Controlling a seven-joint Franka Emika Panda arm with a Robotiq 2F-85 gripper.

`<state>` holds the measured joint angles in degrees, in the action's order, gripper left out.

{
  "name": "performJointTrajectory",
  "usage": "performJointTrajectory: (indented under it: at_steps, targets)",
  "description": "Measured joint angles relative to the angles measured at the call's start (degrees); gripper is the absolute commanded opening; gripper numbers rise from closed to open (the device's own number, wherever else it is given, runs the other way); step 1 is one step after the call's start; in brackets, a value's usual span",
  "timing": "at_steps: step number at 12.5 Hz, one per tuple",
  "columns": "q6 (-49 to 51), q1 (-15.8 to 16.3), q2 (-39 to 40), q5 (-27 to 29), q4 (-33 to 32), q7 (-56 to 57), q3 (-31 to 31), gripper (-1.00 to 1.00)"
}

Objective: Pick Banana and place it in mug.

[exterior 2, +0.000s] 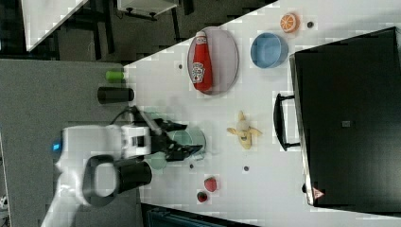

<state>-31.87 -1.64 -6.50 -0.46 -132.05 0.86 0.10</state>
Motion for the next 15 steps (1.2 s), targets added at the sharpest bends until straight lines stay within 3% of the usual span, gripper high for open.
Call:
performJointTrajectory:
  at_steps: [4,15]
  targets:
    - [-8.48,0.11,6.35,0.9,-5.37,8.2,0.81,1.0]
    - [-32.98,1.02,27.86,0.31,-6.27,13.7,-0.78,1.0]
